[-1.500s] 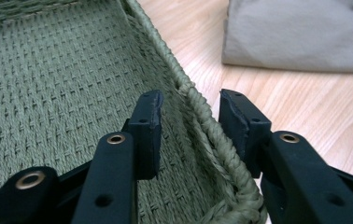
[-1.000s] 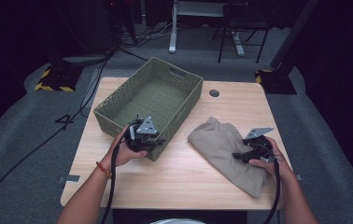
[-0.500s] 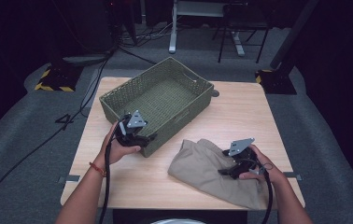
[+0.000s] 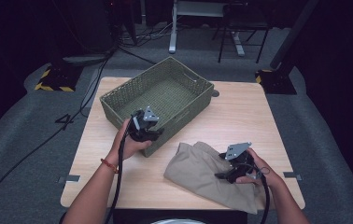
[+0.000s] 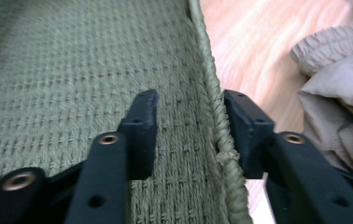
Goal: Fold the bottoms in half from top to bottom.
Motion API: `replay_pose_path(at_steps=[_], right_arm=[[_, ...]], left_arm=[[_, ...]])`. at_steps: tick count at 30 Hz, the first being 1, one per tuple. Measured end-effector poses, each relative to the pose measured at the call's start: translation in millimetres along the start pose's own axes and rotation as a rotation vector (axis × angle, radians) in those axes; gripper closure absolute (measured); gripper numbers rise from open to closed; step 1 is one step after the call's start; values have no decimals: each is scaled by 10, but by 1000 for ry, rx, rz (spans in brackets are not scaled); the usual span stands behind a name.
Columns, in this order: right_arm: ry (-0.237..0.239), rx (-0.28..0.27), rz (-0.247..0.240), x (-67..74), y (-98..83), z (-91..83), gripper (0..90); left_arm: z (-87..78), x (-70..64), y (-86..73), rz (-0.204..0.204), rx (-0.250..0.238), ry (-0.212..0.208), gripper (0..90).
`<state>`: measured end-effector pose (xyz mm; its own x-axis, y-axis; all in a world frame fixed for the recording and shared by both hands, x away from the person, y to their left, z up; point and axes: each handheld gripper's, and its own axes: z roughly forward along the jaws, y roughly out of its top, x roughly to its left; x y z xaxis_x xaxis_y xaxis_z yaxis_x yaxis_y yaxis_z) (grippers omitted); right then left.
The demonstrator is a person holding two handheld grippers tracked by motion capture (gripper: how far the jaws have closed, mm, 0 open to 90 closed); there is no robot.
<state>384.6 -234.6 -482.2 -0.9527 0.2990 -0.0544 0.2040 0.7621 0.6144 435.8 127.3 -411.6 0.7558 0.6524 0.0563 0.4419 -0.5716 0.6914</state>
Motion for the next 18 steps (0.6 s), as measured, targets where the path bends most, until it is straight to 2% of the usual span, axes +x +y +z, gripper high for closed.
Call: replay_pose_path(at_steps=[1, 2, 3, 4, 5, 6, 7, 8, 11, 12, 13, 14, 15, 16, 17, 18], right_arm=[[4, -1, -3, 7, 2, 2, 198], [5, 1, -7, 13, 6, 3, 198], [5, 1, -7, 13, 6, 3, 198], [7, 6, -20, 17, 10, 6, 197], [6, 6, -18, 19, 12, 8, 197], [6, 6, -18, 19, 12, 8, 197], [6, 7, -18, 21, 13, 7, 197], [6, 7, -18, 21, 13, 7, 197], [8, 0, -16, 17, 6, 9, 197], [8, 0, -16, 17, 6, 9, 197], [7, 1, -17, 19, 7, 9, 197], [8, 0, -15, 18, 6, 9, 197], [8, 0, -15, 18, 6, 9, 197], [9, -2, -8, 18, 6, 9, 197], [10, -3, -9, 19, 7, 10, 197], [10, -3, -9, 19, 7, 10, 197]], left_arm=[[32, 9, 15, -2, 20, -11, 591], [75, 17, 33, -4, 55, -49, 593], [75, 17, 33, -4, 55, -49, 603], [99, 7, 64, 1, 72, -81, 609], [108, -13, 72, 20, 80, -74, 623], [108, -13, 72, 20, 80, -74, 723], [99, -59, 61, 56, 43, -106, 750], [99, -59, 61, 56, 43, -106, 758], [82, -114, 35, 104, 16, -124, 764], [82, -114, 35, 104, 16, -124, 764], [68, -116, 27, 134, 18, -143, 765], [55, -149, 14, 195, 9, -198, 765], [55, -149, 14, 195, 9, -198, 765], [59, -204, 26, 261, 5, -253, 764], [66, -220, 42, 292, 7, -278, 763], [66, -220, 42, 292, 7, -278, 764]])
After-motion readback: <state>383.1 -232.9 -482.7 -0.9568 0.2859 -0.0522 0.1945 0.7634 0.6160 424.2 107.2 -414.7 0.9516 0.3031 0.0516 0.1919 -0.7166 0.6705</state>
